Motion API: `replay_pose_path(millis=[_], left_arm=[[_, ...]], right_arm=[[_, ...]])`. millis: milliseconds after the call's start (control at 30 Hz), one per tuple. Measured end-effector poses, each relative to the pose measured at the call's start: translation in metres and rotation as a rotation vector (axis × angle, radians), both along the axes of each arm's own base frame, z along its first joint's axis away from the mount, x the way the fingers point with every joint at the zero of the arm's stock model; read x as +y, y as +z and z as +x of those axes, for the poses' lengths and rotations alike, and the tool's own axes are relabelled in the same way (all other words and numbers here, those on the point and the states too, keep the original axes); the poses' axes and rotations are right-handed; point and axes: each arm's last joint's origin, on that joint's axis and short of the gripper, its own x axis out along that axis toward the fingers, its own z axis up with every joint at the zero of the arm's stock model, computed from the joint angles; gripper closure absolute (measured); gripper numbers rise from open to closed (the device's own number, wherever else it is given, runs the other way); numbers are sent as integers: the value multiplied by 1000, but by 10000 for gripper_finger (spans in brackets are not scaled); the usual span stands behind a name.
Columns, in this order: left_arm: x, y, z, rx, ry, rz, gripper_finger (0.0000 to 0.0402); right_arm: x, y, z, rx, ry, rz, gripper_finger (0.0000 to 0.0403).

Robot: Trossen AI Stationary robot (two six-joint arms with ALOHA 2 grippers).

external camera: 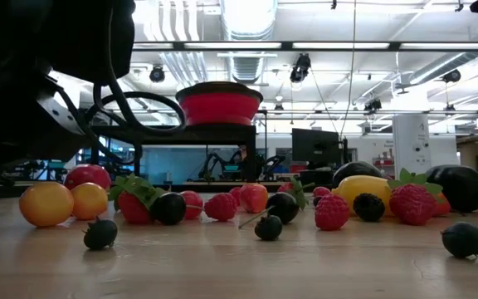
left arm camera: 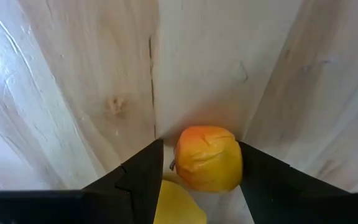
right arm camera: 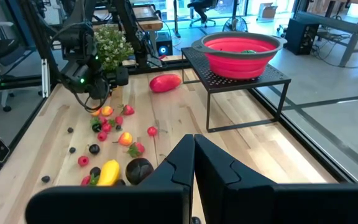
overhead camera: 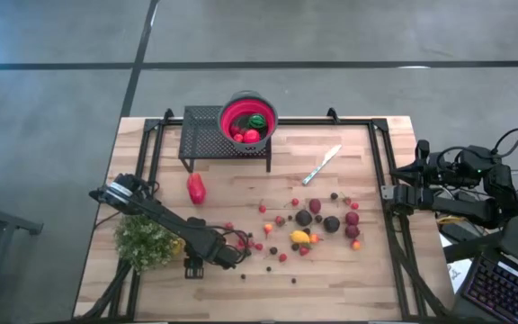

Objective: Pick & Place Fruit
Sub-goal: Put the orange pear into the red gray strainer bowl on the shelf

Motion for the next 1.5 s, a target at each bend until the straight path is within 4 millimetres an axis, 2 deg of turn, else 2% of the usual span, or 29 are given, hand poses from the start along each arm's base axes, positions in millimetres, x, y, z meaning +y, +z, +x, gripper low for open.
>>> replay_pose_path(millis=[367,633,833,1067,1200,1333,1500], left_arm=[[-1,1,2,-17,24,-4,282],[-5,6,9,-54,30,-30,272],[-7,18,18,-111,25,-24,284],[-3,46,38,-284,-24,35,274],[6,70,56,-442,-104,145,276],[21,97,77,-623,-213,376,282],[45,137,107,-840,-289,758,277]], right_arm=[[0,0,0,0,0,0,394],[0,0,0,0,0,2,394],[0,0,0,0,0,0,394],[0,0,0,0,0,1,394],[0,0,0,0,0,1,394],[0,0,0,0,1,0,394],[0,0,0,0,0,1,394]])
